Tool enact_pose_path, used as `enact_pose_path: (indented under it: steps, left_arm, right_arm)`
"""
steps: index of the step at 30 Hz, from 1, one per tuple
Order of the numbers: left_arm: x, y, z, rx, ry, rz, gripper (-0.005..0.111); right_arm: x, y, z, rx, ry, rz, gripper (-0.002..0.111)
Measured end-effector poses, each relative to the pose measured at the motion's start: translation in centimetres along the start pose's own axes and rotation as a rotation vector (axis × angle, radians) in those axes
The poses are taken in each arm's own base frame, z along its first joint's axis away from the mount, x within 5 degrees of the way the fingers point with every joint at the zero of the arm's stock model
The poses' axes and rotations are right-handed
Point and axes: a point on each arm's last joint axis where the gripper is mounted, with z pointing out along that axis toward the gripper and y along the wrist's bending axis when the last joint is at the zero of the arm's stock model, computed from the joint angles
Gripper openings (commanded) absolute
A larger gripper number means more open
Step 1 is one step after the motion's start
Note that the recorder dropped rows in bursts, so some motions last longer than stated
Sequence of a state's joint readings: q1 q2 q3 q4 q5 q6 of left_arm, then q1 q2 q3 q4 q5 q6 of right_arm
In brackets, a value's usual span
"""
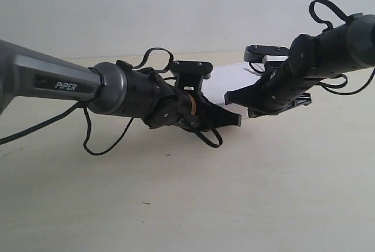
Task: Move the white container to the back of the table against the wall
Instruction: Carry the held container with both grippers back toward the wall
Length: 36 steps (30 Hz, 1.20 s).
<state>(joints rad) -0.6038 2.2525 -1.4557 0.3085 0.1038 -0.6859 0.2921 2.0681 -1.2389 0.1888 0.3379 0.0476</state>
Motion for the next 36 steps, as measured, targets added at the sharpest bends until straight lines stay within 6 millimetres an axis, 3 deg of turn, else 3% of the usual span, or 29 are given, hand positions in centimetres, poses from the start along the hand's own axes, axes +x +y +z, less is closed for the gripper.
enact_pose_path:
  steps: [27, 36]
  left_arm:
    - [-5.6, 3.3, 4.5, -0.080, -0.096, 0.078, 0.000]
    - [-6.7, 4.5, 5.9, -0.109, -0.112, 0.097, 0.000]
  right_arm:
    - [-7.1, 1.4, 4.3, -0.036, -0.095, -0.025, 0.000]
    - [-8.7, 0.4, 5.6, -0.031, -0.109, -0.007, 0.000]
